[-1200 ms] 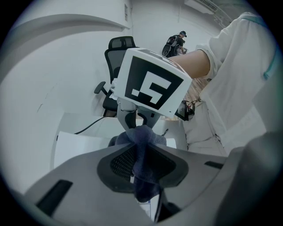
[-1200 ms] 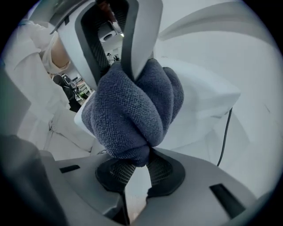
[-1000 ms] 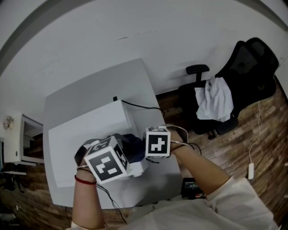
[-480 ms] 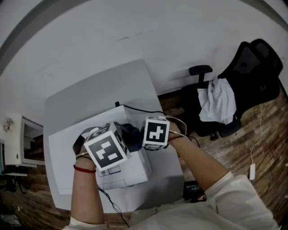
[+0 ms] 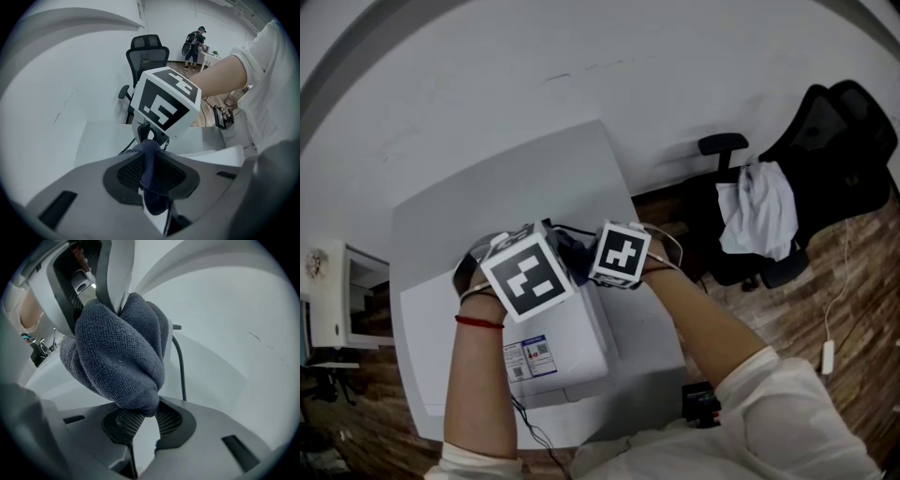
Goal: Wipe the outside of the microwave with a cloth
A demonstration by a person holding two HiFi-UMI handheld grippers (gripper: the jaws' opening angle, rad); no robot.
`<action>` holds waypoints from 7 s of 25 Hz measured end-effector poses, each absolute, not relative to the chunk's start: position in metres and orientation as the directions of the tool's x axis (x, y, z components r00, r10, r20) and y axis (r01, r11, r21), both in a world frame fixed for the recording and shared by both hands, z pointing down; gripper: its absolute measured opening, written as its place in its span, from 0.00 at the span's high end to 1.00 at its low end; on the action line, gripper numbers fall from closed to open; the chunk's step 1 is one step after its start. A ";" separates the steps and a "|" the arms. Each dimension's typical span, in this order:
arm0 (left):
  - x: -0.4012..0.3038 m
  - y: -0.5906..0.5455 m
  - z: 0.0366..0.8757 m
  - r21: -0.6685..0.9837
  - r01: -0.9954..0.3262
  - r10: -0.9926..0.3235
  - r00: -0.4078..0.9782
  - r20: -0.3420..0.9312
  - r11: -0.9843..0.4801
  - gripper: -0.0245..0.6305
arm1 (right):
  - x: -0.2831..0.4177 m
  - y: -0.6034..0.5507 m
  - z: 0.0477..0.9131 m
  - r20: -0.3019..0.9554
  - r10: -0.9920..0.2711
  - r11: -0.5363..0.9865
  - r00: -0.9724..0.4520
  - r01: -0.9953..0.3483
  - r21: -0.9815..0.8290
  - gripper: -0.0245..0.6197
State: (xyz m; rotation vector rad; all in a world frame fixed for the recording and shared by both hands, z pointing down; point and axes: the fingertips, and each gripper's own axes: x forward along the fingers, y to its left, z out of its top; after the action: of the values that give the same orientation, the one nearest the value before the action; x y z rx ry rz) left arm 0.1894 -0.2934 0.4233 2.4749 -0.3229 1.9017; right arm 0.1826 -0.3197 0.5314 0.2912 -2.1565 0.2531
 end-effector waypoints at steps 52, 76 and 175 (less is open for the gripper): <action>0.209 -0.154 0.428 -0.011 -0.188 -0.084 0.386 0.919 -0.982 0.86 | 0.196 -0.177 0.531 0.711 -0.081 0.980 -0.699 -0.187 -0.073 0.86; 0.130 -0.100 0.371 -0.100 -0.298 -0.262 0.577 0.774 -0.949 0.87 | 0.190 -0.130 0.410 0.655 -0.074 0.997 -0.752 -0.052 0.053 0.86; 0.103 -0.166 0.289 -0.090 -0.666 -0.668 0.716 0.204 -0.741 0.96 | 0.117 -0.168 0.298 0.176 -0.239 0.961 -0.955 -0.259 -0.098 0.91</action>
State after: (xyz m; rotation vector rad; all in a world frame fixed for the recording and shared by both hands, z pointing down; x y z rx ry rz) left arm 0.1029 -0.1662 0.2893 2.9192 -1.1342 0.3527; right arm 0.1172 -0.1677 0.2979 0.3769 -2.9487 0.1797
